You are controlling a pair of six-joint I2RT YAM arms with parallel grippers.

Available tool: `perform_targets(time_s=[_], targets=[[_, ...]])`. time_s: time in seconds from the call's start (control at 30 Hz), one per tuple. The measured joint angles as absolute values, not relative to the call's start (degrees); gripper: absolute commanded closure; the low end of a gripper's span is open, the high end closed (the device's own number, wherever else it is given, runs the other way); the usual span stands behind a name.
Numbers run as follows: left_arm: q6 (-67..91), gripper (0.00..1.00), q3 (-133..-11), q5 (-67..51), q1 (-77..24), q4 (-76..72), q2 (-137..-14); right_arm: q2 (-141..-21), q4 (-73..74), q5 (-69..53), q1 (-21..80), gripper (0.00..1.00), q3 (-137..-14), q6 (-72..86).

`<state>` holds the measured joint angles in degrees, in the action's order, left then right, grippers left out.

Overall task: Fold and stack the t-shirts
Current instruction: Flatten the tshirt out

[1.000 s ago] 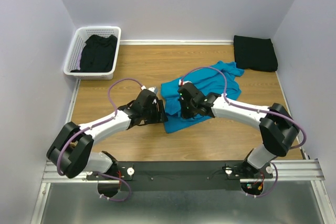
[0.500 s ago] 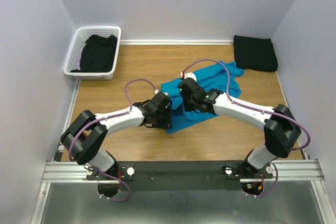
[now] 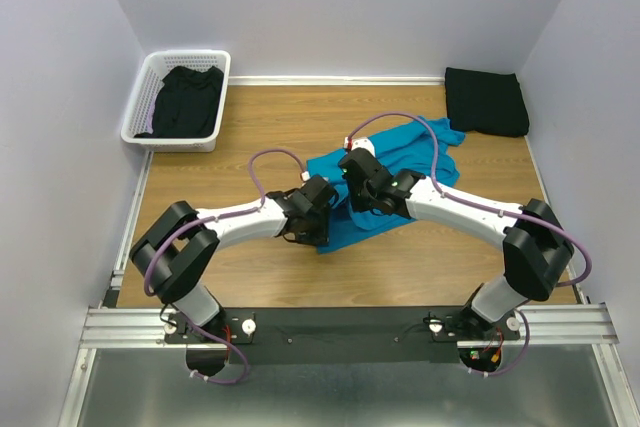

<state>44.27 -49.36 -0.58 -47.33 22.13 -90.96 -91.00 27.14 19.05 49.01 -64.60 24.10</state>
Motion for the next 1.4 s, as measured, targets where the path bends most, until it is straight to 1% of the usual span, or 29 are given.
perform_targets(time_s=[0.07,0.1,0.17,0.2,0.27,0.47,0.6,0.73,0.83,0.9,1.0,1.03,1.13,1.2,1.27,1.4], targets=[[44.3,0.69,-50.1,-0.5,-47.5,22.2,-91.8,-91.0,27.1,19.0,49.0,1.0,-64.6,24.1],[44.2,0.71,-50.3,-0.5,-47.5,22.1,-92.1,-91.0,27.1,19.1,49.0,0.99,-64.6,24.1],[44.4,0.82,-50.7,-0.4,-47.7,22.1,-92.7,-90.8,27.1,19.5,49.0,0.99,-64.6,24.1],[44.6,0.92,-50.9,-0.4,-47.9,22.1,-92.9,-90.5,27.1,19.9,49.0,1.0,-64.5,24.1],[44.5,1.0,-50.9,-0.1,-48.0,22.1,-93.1,-90.0,27.1,20.6,49.0,1.0,-64.4,24.1],[45.1,1.0,-51.1,1.3,-48.1,23.1,-92.9,-86.7,27.2,23.0,47.4,1.0,-63.5,23.7],[44.2,1.0,-53.0,8.2,-47.3,30.2,-91.4,-84.4,27.2,24.6,44.0,1.0,-63.5,21.9],[40.6,1.0,-60.5,17.1,-40.3,37.7,-88.3,-82.5,28.0,26.3,36.8,0.99,-65.3,17.7],[35.6,1.0,-71.4,23.0,-30.5,40.6,-86.5,-82.5,28.9,29.7,30.1,0.99,-71.7,12.7],[31.6,1.0,-81.9,27.6,-22.7,41.7,-85.9,-82.6,28.8,32.3,27.0,0.99,-76.8,9.2],[27.2,1.0,-95.5,31.7,-18.3,43.0,-86.3,-82.9,29.4,35.9,24.1,1.0,-85.9,4.1],[25.5,1.0,-101.4,33.3,-17.9,42.5,-86.3,-83.3,29.2,37.4,23.4,1.0,-90.0,2.2],[20.9,1.0,-112.6,36.9,-18.2,41.6,-85.6,-83.4,28.8,40.5,22.9,1.0,-99.4,-2.5],[17.6,1.0,-116.6,39.1,-18.5,40.4,-84.6,-83.2,28.2,42.2,22.9,0.99,-104.8,-5.9],[14.8,1.0,-118.1,40.8,-18.5,38.7,-82.5,-82.4,27.4,43.0,23.0,0.99,-108.4,-9.1],[9.0,1.0,-113.7,42.0,-18.5,32.2,-74.5,-77.6,26.7,43.1,23.0,0.99,-109.3,-13.6]])
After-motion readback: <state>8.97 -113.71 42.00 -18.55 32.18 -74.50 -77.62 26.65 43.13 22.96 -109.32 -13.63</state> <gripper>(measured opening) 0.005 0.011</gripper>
